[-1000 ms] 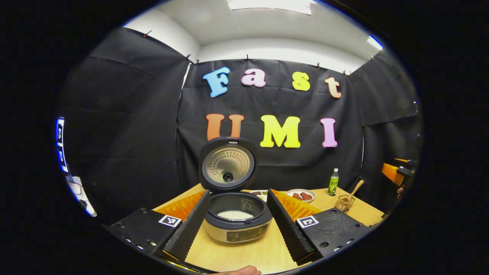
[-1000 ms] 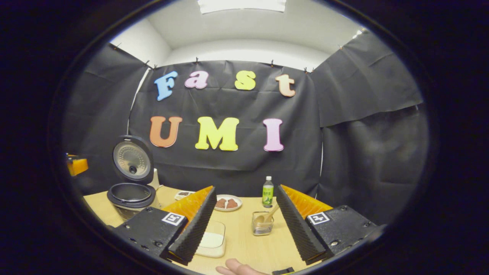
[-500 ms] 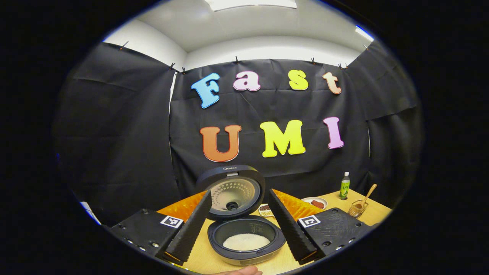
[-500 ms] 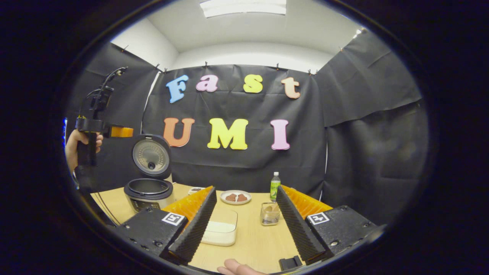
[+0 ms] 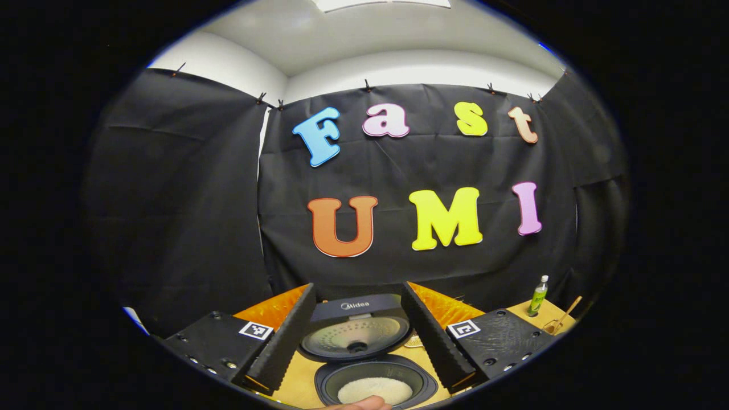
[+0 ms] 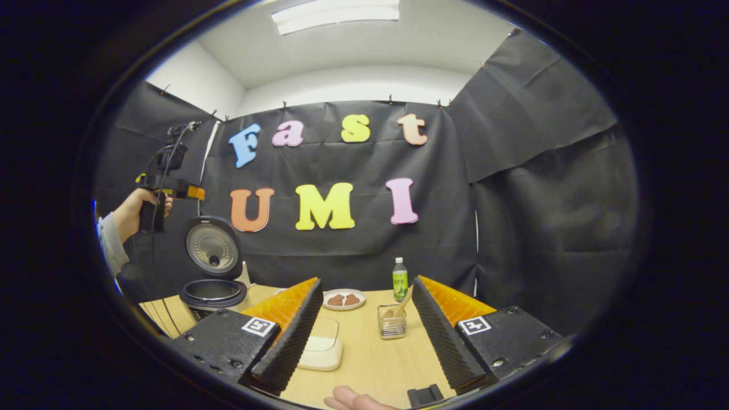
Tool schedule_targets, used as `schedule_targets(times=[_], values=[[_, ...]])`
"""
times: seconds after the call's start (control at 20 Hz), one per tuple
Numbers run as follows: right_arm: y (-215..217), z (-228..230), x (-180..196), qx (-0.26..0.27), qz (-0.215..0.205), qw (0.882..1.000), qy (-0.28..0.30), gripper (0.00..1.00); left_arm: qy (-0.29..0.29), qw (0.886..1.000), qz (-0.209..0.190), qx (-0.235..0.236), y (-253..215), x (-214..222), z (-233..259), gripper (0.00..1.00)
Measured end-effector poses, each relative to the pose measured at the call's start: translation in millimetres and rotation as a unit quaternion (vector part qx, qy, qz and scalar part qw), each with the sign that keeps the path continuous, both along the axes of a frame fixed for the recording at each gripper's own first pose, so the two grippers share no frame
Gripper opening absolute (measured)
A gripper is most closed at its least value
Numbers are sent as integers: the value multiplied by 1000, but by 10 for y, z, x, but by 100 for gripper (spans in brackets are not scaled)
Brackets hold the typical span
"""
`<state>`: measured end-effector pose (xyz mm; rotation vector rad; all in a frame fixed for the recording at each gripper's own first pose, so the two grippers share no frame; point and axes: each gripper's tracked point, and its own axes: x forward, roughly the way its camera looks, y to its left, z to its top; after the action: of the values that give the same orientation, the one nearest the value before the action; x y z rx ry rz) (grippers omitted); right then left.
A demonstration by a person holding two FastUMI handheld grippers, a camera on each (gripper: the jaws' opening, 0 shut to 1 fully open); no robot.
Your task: Close the left gripper, press the button to open the rice cooker; take a wooden spoon from the chopstick holder with the right hand, scoop a spoonful of rice and pour it into the rice cooker, then put the wooden spoon back into the chopstick holder.
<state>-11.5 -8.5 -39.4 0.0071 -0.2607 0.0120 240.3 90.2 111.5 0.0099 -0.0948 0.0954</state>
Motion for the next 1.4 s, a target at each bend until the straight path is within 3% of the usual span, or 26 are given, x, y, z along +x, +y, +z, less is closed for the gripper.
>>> schedule_targets(times=[0.3, 0.5, 0.7, 0.85, 0.95, 1.4], values=[[-90, -51, 97, 14, -1, 1000, -1, 99, 12, 999, 25, -40, 161, 763, -167, 96], [-70, -152, 226, 27, 11, 1000, 4, 99, 7, 999, 43, -25, 223, 1031, -257, 96], [49, -149, 218, 30, 31, 999, 1, 99, 26, 999, 33, -3, 109, 1205, -458, 96], [149, -165, 166, 22, 51, 998, -3, 100, 25, 999, 40, 4, 102, 1202, -512, 96], [101, -199, 169, 23, 44, 999, 1, 100, 22, 998, 54, -23, 110, 1157, -552, 97], [-105, -246, 38, 52, 23, 998, 30, 100, 17, 999, 46, -19, -90, 751, -656, 99]])
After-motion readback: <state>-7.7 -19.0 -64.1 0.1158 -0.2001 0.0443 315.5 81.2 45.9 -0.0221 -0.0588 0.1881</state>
